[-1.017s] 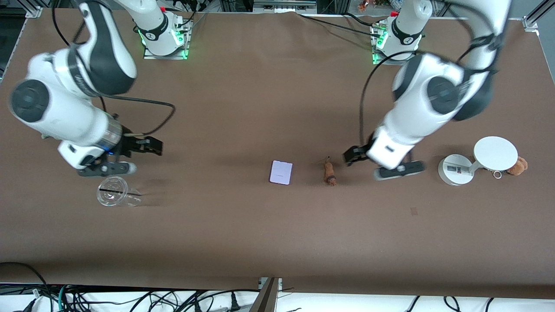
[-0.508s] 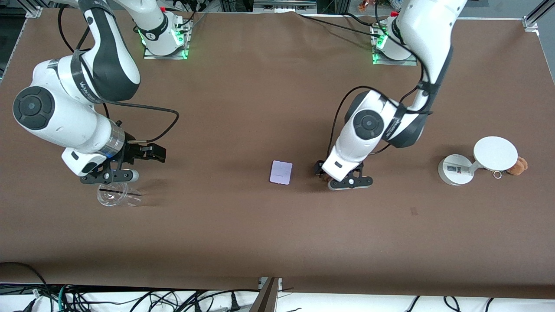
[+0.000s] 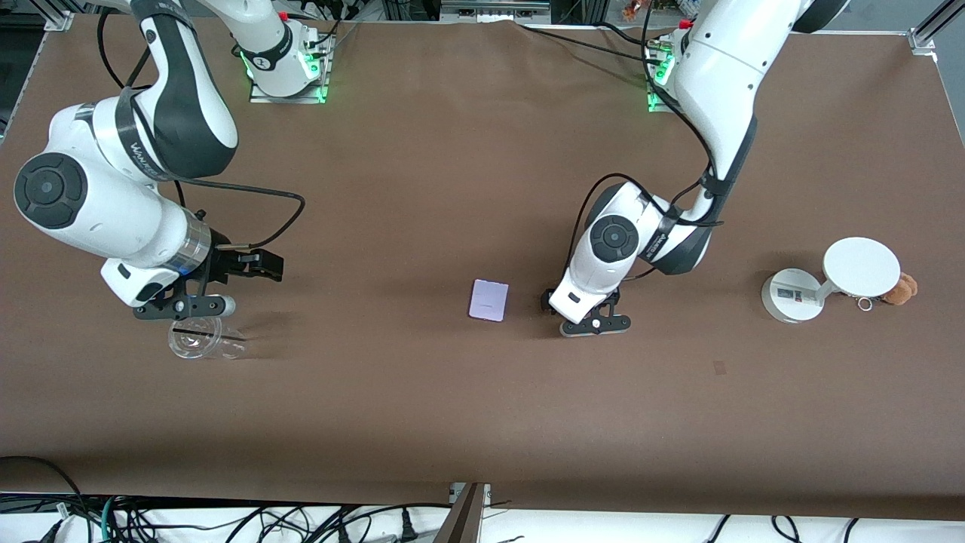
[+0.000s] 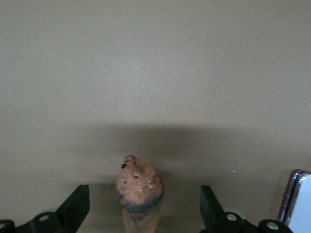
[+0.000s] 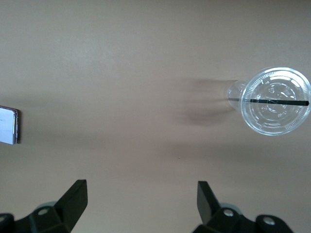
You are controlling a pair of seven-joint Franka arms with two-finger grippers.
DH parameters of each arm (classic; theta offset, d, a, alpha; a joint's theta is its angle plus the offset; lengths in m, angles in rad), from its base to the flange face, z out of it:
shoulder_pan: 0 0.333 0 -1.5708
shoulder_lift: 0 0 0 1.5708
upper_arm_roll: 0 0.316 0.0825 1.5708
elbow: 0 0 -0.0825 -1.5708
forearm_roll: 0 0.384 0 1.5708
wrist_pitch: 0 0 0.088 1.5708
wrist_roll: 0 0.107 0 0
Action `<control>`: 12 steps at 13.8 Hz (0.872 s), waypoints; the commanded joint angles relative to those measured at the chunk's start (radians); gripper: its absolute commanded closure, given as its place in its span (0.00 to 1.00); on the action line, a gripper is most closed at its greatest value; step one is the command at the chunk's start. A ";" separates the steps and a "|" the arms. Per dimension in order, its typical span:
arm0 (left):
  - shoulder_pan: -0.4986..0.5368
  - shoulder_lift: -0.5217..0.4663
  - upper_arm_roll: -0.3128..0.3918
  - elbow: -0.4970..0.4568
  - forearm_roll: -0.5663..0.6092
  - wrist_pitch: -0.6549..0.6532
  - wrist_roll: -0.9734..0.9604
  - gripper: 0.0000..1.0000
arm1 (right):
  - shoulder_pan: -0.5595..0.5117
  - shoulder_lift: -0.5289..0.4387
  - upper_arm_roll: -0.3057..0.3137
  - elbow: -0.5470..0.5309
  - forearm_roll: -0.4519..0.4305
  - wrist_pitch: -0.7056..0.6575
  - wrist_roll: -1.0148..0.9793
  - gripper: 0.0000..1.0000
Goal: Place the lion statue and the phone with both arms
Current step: 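Carry the lion toward the white lamp while the right gripper moves to the phone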
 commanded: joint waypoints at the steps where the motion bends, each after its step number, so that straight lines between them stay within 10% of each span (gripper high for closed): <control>1: -0.017 -0.013 0.007 -0.016 0.030 0.013 -0.048 0.23 | -0.005 -0.025 0.001 0.004 0.000 -0.050 -0.007 0.00; 2: -0.017 -0.013 0.003 -0.016 0.028 0.013 -0.049 0.58 | -0.003 -0.042 0.001 0.004 -0.003 -0.055 -0.022 0.00; 5: -0.008 -0.027 -0.001 -0.016 0.028 0.002 -0.040 0.93 | -0.005 -0.071 -0.037 0.004 0.000 -0.081 -0.065 0.00; 12: 0.196 -0.174 0.006 -0.106 0.027 -0.081 0.217 1.00 | -0.002 -0.067 -0.066 0.007 0.009 -0.076 -0.111 0.00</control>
